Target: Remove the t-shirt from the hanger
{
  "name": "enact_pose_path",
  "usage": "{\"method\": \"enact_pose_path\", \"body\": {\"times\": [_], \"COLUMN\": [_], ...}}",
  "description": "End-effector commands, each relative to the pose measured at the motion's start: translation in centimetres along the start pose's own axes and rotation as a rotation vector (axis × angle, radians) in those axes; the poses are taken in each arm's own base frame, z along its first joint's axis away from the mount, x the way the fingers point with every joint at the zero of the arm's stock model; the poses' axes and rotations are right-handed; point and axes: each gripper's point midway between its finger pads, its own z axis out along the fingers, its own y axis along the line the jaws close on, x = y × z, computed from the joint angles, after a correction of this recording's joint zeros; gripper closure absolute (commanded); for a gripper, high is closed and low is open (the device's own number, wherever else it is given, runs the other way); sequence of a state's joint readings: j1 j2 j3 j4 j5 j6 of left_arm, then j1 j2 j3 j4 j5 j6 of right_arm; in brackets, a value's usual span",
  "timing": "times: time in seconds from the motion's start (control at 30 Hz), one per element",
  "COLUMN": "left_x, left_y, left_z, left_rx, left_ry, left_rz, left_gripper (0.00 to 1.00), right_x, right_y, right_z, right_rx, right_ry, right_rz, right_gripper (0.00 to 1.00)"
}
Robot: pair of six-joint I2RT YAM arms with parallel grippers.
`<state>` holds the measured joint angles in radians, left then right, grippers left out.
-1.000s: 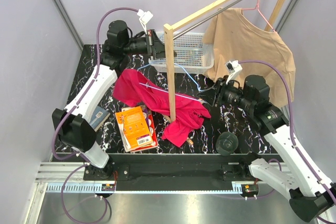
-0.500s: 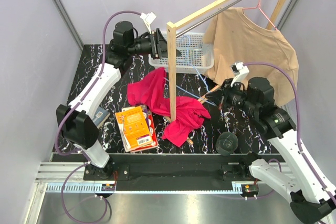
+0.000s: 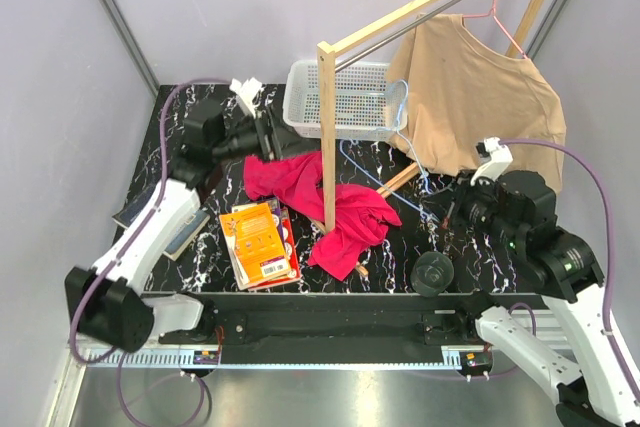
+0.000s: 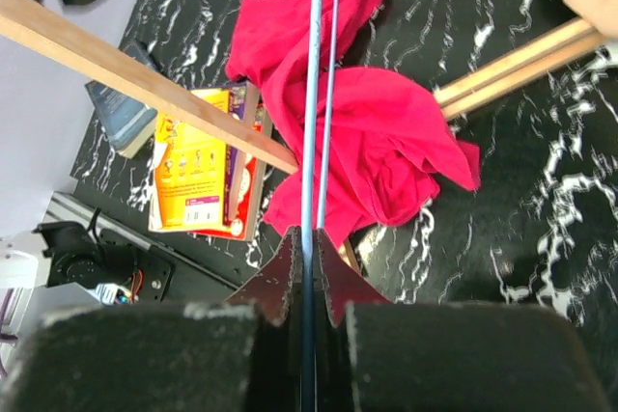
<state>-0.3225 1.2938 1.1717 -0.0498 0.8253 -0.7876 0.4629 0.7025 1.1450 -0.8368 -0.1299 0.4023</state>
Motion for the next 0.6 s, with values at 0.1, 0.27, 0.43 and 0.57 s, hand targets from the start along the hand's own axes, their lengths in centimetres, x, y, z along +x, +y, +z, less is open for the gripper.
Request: {"method": "enact_pose_path", "body": {"times": [0.1, 0.27, 0.43, 0.57], "left_x": [4.8, 8.1, 10.0, 10.3], "left_y": [-1.7, -1.0, -1.3, -1.3], "left_z": [-4.7, -6.9, -8.7, -9.3], "left_rx": [0.025, -0.028, -0.048, -0.053], "left_ry": [-0.082, -0.073, -0.089, -0.123], "left_rz": [0.056, 0.051, 0.032, 0.034], "left_gripper": [0.17, 0.16, 0.15, 0.14], "right_x": [0.0, -0.8, -3.9, -6.4], "right_y": [0.0, 0.7, 2.2, 2.8], "right_z": [-4.0, -6.1, -9.7, -11.4], "right_rx": [0.014, -0.037, -0.128, -0.153], "right_ry": [-0.09, -0.2, -0.386, -0.491], "right_rz": [0.118, 0.233, 0.313, 0.298], "right_gripper": [1.0, 1.0, 1.0, 1.0]}}
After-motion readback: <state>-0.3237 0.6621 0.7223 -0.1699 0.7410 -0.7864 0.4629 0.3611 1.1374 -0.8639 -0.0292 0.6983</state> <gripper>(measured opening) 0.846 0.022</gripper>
